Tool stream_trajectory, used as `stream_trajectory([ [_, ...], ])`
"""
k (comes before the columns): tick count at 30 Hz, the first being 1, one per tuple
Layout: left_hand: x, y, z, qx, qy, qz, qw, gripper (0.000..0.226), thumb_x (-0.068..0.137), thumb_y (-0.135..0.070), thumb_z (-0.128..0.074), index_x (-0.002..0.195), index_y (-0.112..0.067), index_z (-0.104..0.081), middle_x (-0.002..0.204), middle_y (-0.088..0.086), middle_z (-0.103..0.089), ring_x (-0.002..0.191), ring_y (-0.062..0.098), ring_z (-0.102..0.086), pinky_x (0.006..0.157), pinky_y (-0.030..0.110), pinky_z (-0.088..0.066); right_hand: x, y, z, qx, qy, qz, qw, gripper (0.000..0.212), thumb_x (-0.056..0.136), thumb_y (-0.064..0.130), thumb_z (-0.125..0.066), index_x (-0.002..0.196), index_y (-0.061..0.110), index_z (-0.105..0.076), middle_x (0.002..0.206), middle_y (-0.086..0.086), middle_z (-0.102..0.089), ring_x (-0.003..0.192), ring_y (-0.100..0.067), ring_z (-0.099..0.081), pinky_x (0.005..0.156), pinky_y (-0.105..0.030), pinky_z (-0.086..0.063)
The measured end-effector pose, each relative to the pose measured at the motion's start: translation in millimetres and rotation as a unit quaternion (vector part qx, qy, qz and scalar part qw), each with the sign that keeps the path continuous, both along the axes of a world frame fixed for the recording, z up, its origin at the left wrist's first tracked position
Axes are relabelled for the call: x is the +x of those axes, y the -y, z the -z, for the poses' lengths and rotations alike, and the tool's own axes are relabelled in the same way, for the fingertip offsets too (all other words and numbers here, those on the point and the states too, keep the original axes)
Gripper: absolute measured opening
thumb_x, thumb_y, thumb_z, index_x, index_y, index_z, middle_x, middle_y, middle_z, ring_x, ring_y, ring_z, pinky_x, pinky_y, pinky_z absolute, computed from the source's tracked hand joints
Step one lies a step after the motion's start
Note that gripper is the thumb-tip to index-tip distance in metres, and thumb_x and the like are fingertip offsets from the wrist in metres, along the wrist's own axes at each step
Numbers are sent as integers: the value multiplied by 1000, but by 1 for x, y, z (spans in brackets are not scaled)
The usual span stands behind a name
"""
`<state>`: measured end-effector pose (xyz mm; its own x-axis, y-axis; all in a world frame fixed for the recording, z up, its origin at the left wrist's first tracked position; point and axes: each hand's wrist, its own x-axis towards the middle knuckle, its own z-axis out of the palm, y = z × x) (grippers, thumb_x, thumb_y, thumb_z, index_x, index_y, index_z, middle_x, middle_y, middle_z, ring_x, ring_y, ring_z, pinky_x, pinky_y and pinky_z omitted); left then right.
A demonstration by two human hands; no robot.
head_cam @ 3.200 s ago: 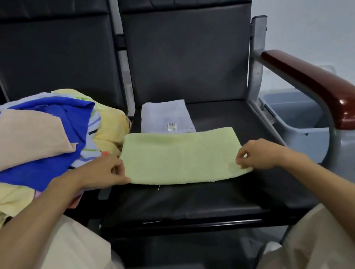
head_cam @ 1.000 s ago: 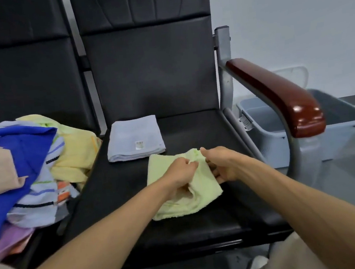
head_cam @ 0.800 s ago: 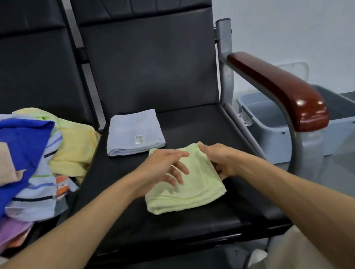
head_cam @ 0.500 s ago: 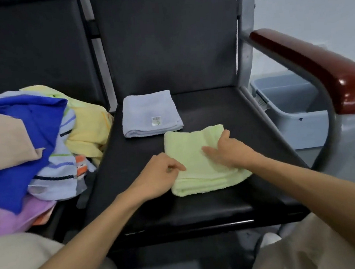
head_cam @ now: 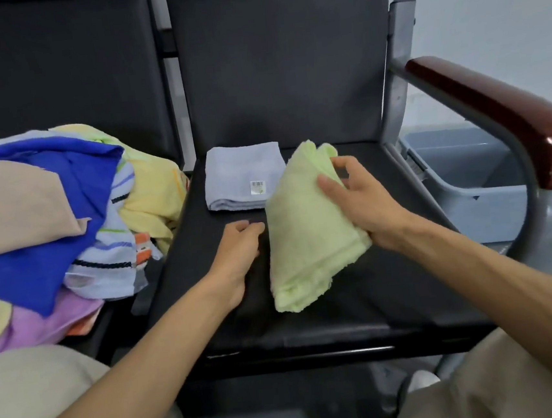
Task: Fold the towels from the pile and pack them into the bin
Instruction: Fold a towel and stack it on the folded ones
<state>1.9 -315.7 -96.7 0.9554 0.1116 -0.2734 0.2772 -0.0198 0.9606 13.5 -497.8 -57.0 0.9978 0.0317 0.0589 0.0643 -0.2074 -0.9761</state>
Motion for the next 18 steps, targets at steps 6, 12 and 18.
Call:
stream_trajectory([
  [6,-9,4,-3,-334,-149,69,928,36,95,-35,-53,117,-9,-65,113,11,-71,101,29,-68,81,39,-54,-6,10,-10,237,-108,-29,965,30,100,30,-49,120,12,-61,110,-7,-71,94,-20,-70,69,-32,-58],
  [12,-1,-19,-23,-253,-72,79,962,37,89,-6,-51,125,-7,-59,116,11,-70,107,29,-67,87,40,-56,1,18,-4,222,-151,-50,962,31,92,16,-59,123,16,-60,113,-8,-71,101,-26,-69,77,-38,-57],
  [18,38,-52,-48,20,31,115,993,34,93,-4,-56,123,-19,-50,121,3,-62,102,22,-65,73,36,-57,36,2,-8,74,-119,-106,984,31,94,5,-54,122,19,-57,115,-2,-69,102,-20,-68,84,-36,-56],
])
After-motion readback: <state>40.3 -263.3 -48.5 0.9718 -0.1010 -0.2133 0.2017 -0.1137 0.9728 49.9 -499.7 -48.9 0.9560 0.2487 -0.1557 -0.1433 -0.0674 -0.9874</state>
